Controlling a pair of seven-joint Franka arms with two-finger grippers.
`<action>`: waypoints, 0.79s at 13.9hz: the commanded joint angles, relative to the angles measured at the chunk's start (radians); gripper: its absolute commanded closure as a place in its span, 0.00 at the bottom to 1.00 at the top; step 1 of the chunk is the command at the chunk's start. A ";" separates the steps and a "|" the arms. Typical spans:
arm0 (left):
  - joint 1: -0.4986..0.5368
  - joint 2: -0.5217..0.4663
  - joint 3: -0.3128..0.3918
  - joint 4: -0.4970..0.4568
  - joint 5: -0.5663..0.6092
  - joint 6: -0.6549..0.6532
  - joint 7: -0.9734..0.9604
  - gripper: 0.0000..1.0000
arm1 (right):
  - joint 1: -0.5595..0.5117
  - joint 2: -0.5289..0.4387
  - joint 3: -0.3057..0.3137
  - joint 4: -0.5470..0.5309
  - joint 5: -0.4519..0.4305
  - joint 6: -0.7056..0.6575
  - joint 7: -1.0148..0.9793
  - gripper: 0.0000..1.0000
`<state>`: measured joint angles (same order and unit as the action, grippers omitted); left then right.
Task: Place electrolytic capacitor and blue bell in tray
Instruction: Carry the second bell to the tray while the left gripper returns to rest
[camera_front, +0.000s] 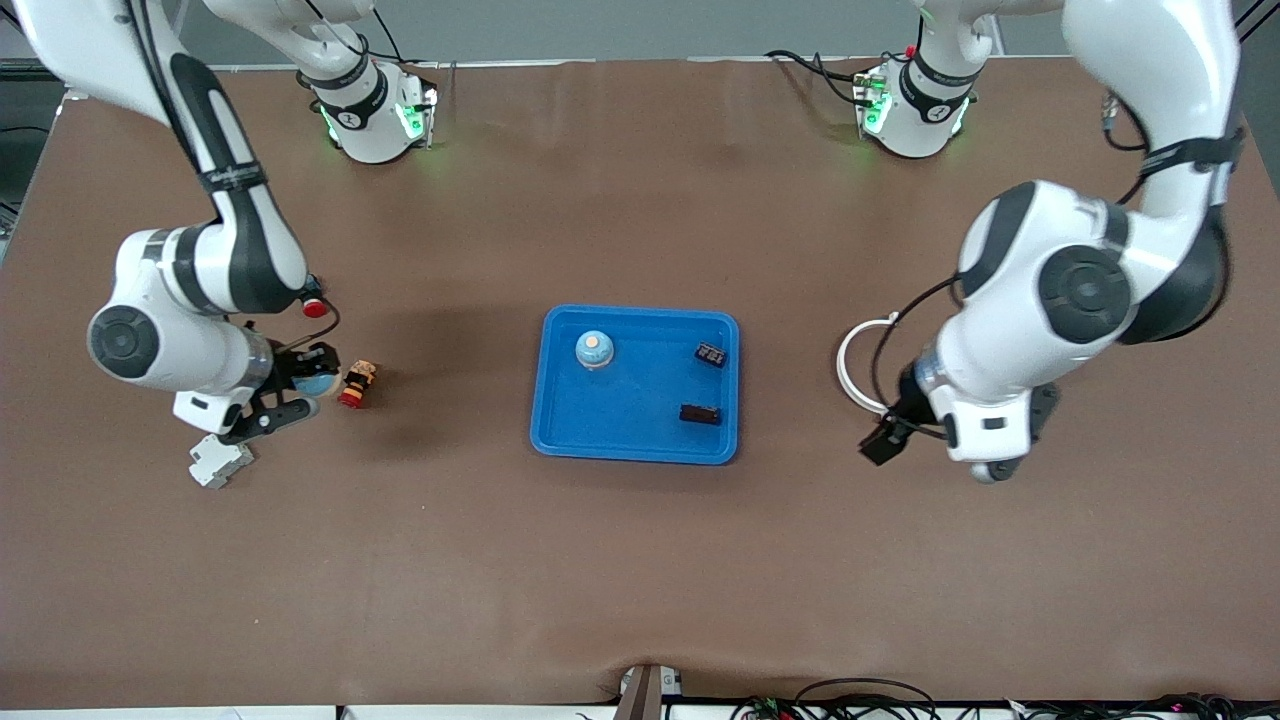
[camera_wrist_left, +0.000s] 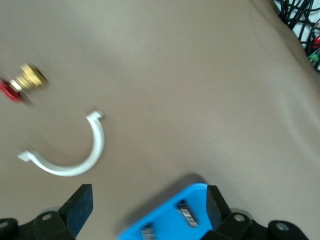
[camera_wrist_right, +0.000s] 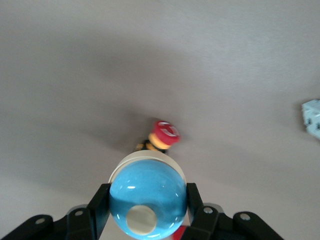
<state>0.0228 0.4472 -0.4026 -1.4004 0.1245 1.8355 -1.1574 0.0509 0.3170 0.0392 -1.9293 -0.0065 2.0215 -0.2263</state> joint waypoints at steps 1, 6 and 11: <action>0.054 -0.102 -0.007 -0.035 -0.022 -0.108 0.195 0.00 | 0.091 -0.006 -0.004 0.038 -0.013 -0.041 0.196 0.87; 0.115 -0.226 -0.007 -0.035 -0.022 -0.266 0.459 0.00 | 0.283 0.017 -0.004 0.098 0.011 -0.023 0.548 0.87; 0.149 -0.280 -0.005 -0.034 -0.052 -0.334 0.532 0.00 | 0.417 0.167 -0.004 0.246 0.072 0.025 0.760 0.87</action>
<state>0.1595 0.1961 -0.4033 -1.4048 0.0958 1.5098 -0.6484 0.4297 0.4015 0.0454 -1.7754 0.0432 2.0419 0.4674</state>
